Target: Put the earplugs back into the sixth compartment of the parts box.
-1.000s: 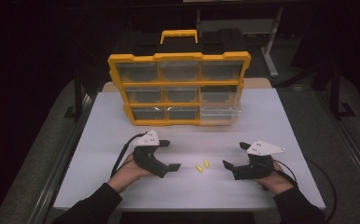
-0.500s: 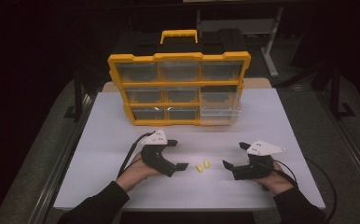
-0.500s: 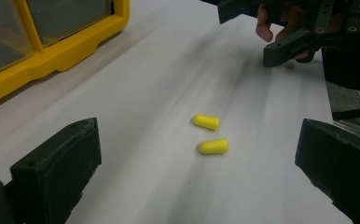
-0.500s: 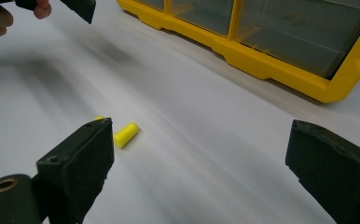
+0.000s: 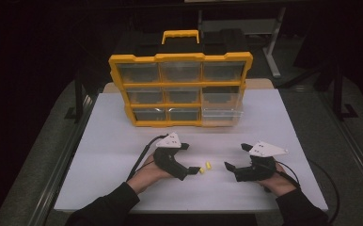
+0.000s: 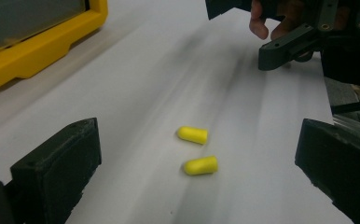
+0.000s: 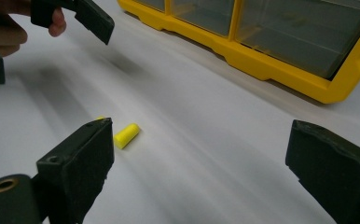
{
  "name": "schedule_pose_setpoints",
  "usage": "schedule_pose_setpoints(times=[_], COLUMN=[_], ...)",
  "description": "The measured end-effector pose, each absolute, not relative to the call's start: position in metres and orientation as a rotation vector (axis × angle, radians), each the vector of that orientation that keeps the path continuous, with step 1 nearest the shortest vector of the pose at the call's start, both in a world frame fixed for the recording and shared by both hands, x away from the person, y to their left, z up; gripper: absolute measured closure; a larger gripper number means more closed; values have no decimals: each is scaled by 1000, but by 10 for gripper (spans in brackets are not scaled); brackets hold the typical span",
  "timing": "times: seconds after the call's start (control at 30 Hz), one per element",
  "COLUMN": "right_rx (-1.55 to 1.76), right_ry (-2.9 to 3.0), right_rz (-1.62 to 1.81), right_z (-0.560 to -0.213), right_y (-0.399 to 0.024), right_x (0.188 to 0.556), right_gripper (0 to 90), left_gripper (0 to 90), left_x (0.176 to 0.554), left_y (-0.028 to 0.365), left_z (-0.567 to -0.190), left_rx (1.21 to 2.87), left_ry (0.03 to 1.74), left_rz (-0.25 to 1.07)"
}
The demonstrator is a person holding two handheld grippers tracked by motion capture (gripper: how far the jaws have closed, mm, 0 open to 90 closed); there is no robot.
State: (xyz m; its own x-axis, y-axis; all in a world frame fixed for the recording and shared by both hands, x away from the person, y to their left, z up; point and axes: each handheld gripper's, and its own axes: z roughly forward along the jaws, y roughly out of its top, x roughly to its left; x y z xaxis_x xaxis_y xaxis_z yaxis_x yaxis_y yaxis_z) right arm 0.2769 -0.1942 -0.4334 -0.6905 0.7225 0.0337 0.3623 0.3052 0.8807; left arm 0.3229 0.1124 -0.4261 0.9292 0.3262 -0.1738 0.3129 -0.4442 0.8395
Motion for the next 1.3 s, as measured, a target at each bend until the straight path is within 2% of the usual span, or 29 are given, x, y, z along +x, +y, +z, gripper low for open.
schedule_pose_setpoints(times=[0.13, 0.2, 0.37, 0.43, 0.5, 0.9, 1.3], right_rx=[969, 970, 969, 969, 968, 964, 959], right_ry=[2211, 2210, 2211, 2211, 2211, 2213, 2218], right_rz=[1343, 1344, 1345, 1346, 1346, 1349, 1349], right_z=[-433, -433, -433, -433, -433, -433, -433], right_y=[-194, -194, -194, -194, -194, -194, -194], right_x=[277, 277, 277, 277, 277, 277, 277], right_gripper=[72, 72, 73, 72, 72, 73, 73], left_gripper=[0, 43, 82, 138, 148, 385, 519], left_x=[322, 321, 323, 323, 323, 316, 312], left_y=[103, 99, 95, 94, 92, 87, 83], left_z=[-431, -433, -436, -437, -439, -445, -451], left_rx=[2084, 2087, 2100, 2102, 2112, 2183, 2225], left_ry=[442, 445, 475, 485, 485, 489, 479], left_rz=[10, 17, 21, 27, 28, 52, 70])
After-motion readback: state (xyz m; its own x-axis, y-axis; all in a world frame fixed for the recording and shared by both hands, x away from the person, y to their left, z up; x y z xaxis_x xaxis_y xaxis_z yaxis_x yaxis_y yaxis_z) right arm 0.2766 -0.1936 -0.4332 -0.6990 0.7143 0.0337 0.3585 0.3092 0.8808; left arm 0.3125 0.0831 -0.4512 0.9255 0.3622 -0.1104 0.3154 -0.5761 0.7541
